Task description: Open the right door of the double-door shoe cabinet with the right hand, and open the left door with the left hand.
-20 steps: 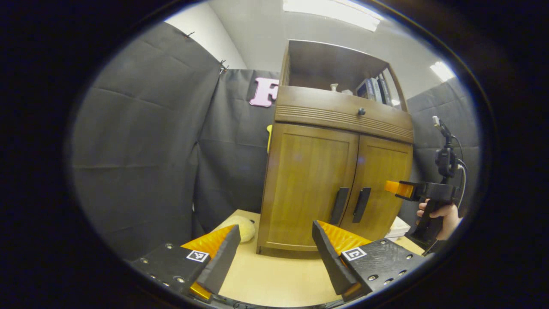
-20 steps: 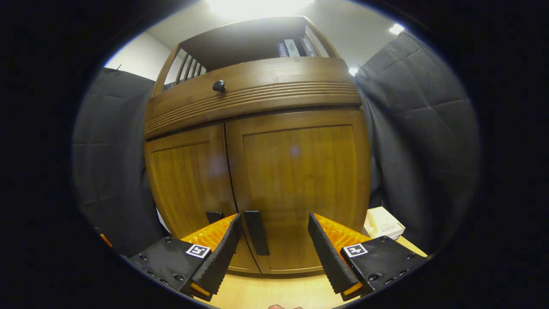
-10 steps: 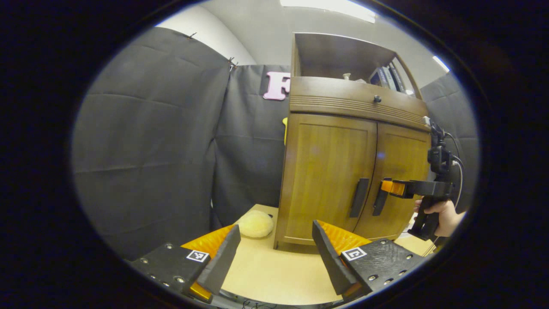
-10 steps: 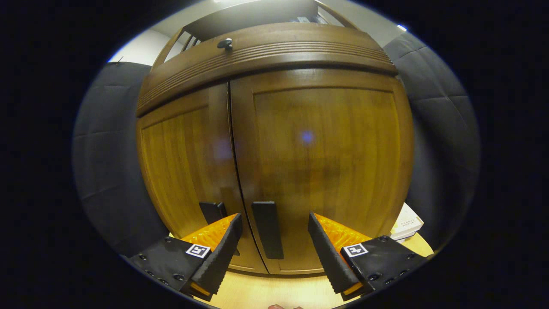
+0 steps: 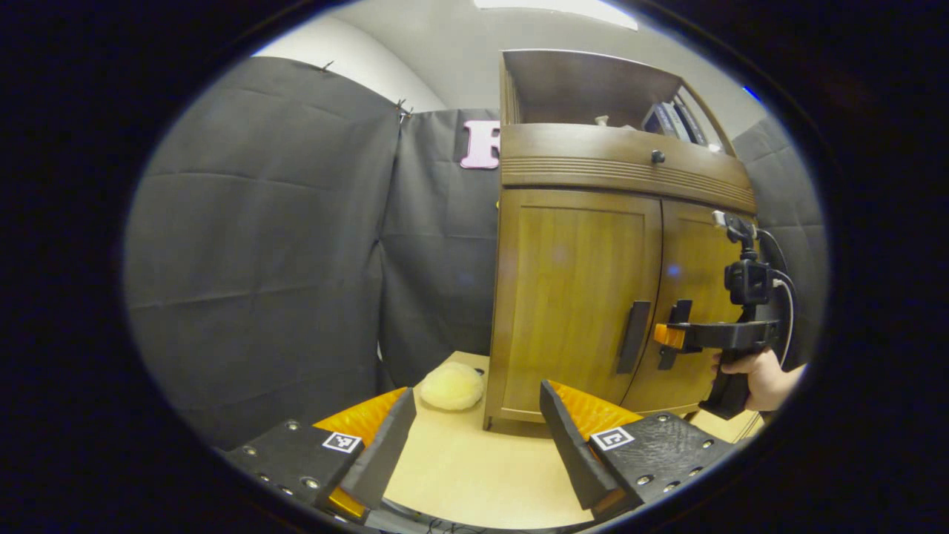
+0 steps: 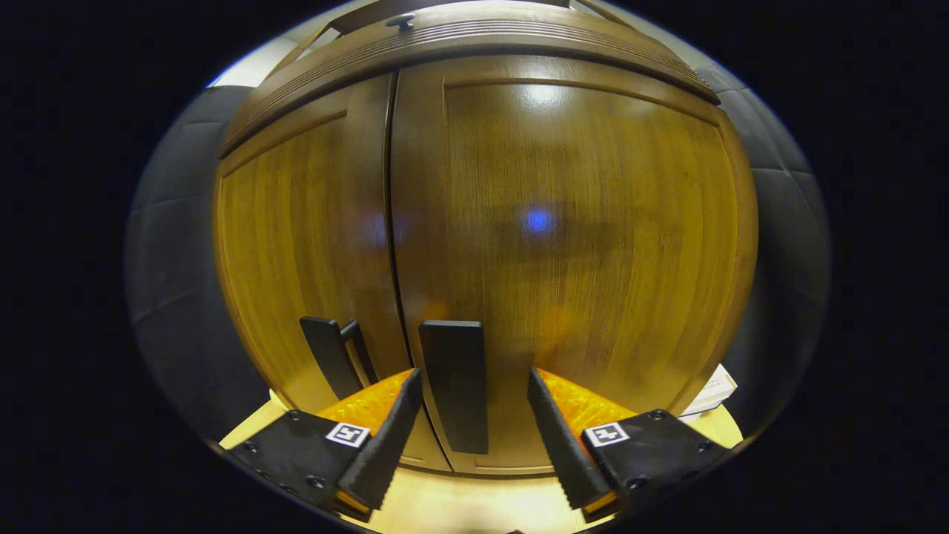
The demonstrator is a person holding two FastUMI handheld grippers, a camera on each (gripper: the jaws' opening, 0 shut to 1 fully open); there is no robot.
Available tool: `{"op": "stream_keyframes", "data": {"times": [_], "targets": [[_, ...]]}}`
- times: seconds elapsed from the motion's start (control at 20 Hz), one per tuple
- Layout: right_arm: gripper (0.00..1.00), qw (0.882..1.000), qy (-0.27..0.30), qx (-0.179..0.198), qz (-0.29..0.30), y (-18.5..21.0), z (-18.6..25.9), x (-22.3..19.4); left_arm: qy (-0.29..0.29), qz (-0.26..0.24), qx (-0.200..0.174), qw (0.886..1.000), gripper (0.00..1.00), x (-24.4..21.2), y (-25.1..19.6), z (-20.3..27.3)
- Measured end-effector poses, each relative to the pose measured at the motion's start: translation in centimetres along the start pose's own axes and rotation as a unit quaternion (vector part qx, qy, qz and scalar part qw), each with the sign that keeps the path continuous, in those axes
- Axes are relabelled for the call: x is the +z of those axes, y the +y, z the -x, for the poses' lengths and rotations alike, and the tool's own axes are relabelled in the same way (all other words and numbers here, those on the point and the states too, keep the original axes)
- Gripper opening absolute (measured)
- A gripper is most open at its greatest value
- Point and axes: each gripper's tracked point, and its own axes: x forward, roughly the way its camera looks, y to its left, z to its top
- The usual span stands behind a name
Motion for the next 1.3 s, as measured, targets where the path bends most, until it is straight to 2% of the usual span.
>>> {"op": "stream_keyframes", "data": {"times": [0.15,0.25,0.45,0.6,0.65,0.8,0.85,1.3], "targets": [[0.57,1.0,0.006,0.016,-0.009,1.0,-0.5,-0.3,0.003,-0.009,-0.001,1.0,0.98,-0.2,-0.2,-0.1],[0.36,1.0,0.008,0.011,-0.006,1.0,-0.4,-0.3,0.002,-0.011,-0.006,1.0,0.98,-0.1,-0.4,-0.1],[0.29,1.0,0.007,0.013,0.0,1.1,-0.2,-0.3,0.001,-0.015,-0.012,1.0,0.98,-0.2,-0.6,0.2],[0.08,0.999,0.012,0.037,0.0,1.2,-0.3,-0.2,0.0,-0.019,-0.015,1.0,0.98,-0.3,-0.8,0.6],[0.11,0.999,0.017,0.04,-0.001,1.2,-0.1,-0.4,-0.001,-0.019,-0.017,1.0,0.98,-0.4,-0.9,0.6],[0.03,0.999,0.018,0.037,0.009,1.2,0.3,-0.6,0.0,-0.02,-0.026,0.999,0.98,-0.4,-0.9,0.9],[0.07,0.999,0.017,0.036,0.012,1.1,0.7,-0.6,-0.003,-0.022,-0.028,0.999,0.98,-0.2,-1.0,1.0],[0.07,0.999,0.019,0.047,0.015,0.9,4.8,-1.9,-0.008,-0.014,-0.046,0.999,0.98,-0.1,-1.5,2.0]]}}
